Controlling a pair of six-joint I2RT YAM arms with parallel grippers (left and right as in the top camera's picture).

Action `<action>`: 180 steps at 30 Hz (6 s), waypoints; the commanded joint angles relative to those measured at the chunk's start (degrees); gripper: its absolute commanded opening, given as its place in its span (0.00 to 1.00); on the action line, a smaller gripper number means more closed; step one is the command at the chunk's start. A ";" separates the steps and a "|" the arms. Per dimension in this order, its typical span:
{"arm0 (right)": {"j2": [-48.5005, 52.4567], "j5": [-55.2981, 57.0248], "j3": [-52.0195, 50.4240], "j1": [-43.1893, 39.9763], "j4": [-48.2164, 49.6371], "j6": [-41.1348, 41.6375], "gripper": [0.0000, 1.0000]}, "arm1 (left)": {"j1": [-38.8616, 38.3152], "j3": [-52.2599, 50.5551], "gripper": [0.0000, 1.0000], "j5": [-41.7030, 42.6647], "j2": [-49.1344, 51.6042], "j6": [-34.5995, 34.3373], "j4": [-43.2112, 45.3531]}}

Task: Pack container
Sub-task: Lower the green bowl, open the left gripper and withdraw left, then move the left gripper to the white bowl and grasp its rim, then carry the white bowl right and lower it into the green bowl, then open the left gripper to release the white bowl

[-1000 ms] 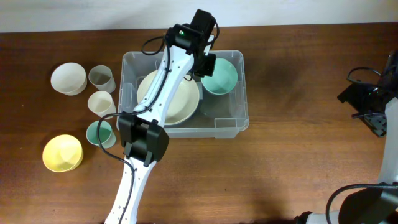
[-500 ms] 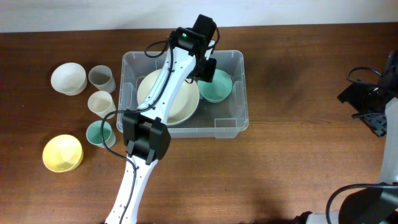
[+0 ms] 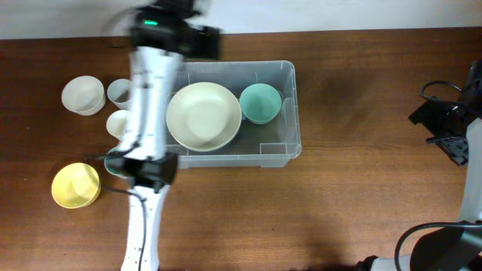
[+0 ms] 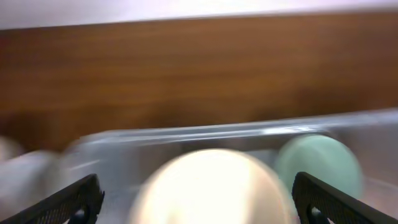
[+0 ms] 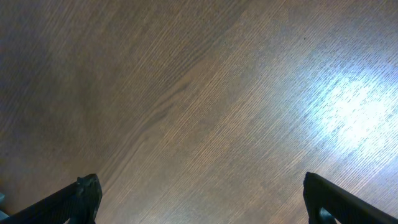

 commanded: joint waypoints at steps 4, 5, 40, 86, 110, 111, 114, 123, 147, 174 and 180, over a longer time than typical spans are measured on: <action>0.20 0.09 -0.35 -0.09 0.13 0.22 0.99 | 13.99 0.46 0.99 -2.99 -3.48 -2.10 -3.48; 0.20 0.09 -0.35 -0.09 0.13 0.22 0.99 | 16.20 -0.28 0.99 -2.69 -3.30 -2.51 -3.69; 0.20 0.09 -0.35 -0.09 0.13 0.22 0.99 | 37.16 -48.57 0.99 4.17 -2.89 -12.22 24.00; 0.20 0.09 -0.35 -0.09 0.13 0.22 0.99 | 48.85 -36.61 0.01 6.36 -0.02 -16.20 17.86; 0.20 0.09 -0.35 -0.09 0.13 0.22 0.99 | 9.94 -9.31 0.01 24.96 -7.93 0.85 5.29; 0.20 0.09 -0.35 -0.09 0.15 0.22 0.99 | 7.04 -9.57 0.01 23.15 -7.37 0.83 5.51; 0.20 0.09 -0.35 -0.09 0.13 0.22 0.99 | 0.81 -10.01 0.01 18.21 -5.81 0.81 5.90; 0.20 0.09 -0.35 -0.09 0.13 0.22 0.99 | -9.25 -10.03 0.01 13.77 2.71 0.61 5.95; 0.20 0.09 -0.35 -0.09 0.13 0.22 0.99 | -10.58 -10.05 0.06 15.54 13.77 0.61 4.37; 0.20 0.09 -0.35 -0.09 0.13 0.22 0.99 | -12.41 -10.05 0.16 15.30 13.77 0.85 3.91; 0.20 0.09 -0.35 -0.09 0.15 0.22 0.99 | -12.37 -10.05 0.27 15.21 13.77 0.85 4.17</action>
